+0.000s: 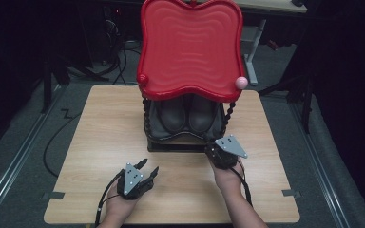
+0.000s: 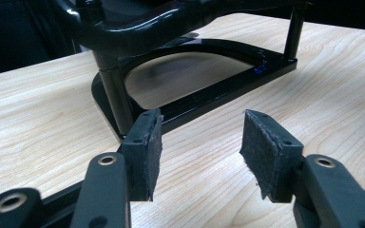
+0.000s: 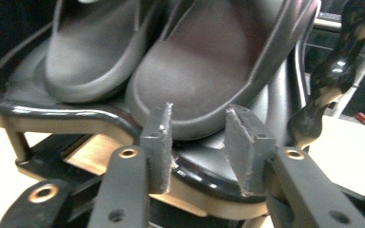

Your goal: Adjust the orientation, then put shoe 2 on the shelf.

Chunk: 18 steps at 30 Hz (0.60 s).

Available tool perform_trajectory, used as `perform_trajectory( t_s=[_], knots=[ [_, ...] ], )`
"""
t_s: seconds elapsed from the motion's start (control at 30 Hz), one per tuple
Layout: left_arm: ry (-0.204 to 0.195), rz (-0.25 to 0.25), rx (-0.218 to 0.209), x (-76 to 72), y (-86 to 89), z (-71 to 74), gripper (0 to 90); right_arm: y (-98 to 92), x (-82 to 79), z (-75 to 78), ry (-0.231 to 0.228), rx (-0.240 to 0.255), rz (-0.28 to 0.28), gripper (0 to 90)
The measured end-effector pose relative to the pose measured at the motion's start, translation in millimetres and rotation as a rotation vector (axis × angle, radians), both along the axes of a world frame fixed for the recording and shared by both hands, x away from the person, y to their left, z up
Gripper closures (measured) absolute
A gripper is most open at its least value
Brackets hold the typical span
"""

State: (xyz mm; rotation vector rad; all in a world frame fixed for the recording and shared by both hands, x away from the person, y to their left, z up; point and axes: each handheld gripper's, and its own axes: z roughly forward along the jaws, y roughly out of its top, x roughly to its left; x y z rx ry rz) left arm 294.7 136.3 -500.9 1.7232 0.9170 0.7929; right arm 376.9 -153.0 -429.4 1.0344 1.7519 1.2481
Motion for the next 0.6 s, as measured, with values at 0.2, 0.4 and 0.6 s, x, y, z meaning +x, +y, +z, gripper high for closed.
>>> perform_trajectory(
  t_s=[0.2, 0.4, 0.6],
  knots=[
    [0.001, 0.018, -0.01, 0.3, 4.8, 0.2, 47.0, -3.0, -6.5, -0.5, 0.009, 0.018, 0.048, 50.3],
    [0.03, 0.042, -0.081, 0.2, 12.7, 1.6, 45.0, -8.9, -13.5, -2.7, 0.031, 0.021, 0.093, 41.5],
    [0.036, 0.081, -0.019, -1.6, 37.6, 3.0, 42.5, -26.4, -20.0, -14.2, 0.06, 0.003, 0.097, 29.6]
  ],
)
